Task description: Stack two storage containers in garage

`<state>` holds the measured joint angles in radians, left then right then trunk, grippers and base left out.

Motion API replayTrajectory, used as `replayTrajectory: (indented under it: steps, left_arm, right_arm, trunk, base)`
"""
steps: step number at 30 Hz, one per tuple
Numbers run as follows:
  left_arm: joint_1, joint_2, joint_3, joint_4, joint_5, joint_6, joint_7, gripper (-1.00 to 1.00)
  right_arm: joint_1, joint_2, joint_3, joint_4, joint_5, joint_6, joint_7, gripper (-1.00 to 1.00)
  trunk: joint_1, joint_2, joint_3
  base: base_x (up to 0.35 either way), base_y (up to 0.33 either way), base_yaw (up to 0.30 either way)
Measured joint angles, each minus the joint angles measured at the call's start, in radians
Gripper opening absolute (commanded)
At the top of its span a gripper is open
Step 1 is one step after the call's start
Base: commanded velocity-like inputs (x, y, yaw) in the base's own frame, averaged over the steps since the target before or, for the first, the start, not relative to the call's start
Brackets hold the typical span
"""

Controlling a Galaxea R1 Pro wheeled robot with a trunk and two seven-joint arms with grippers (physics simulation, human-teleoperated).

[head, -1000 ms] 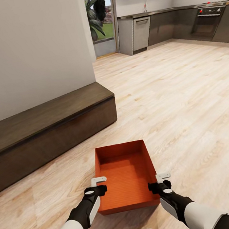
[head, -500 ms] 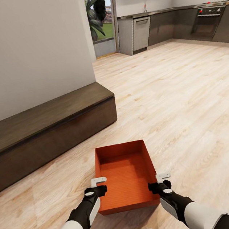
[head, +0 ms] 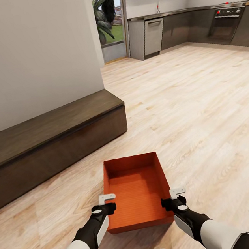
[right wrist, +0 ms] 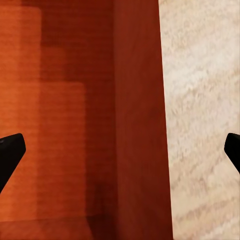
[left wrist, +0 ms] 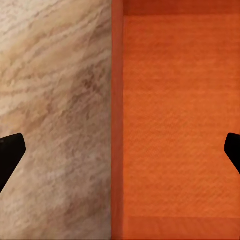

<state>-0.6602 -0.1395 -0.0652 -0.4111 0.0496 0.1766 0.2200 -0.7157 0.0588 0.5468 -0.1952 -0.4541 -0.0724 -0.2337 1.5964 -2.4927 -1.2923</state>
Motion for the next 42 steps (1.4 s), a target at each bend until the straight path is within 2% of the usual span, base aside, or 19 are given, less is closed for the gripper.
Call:
replayTrajectory:
  steps: [25, 29, 42]
  left_arm:
    - [0.0, 0.002, 0.0, 0.014, -0.001, 0.0, 0.005, 1.0]
    - [0.0, 0.002, 0.0, 0.014, 0.0, 0.0, 0.005, 1.0]
    - [0.0, 0.002, 0.0, 0.014, -0.001, 0.0, 0.006, 1.0]
  right_arm:
    - [0.0, -0.001, 0.0, 0.0, 0.0, 0.0, 0.001, 1.0]
    - [0.0, -0.001, 0.0, 0.0, 0.0, 0.0, 0.001, 1.0]
    - [0.0, -0.001, 0.0, 0.0, 0.001, 0.0, 0.003, 1.0]
  trunk:
    - [0.0, 0.0, 0.0]
    - [0.005, -0.008, -0.015]
    - [0.005, -0.008, -0.015]
  base:
    - [0.0, 0.0, 0.0]
    - [0.0, 0.0, 0.0]
    - [0.0, 0.0, 0.0]
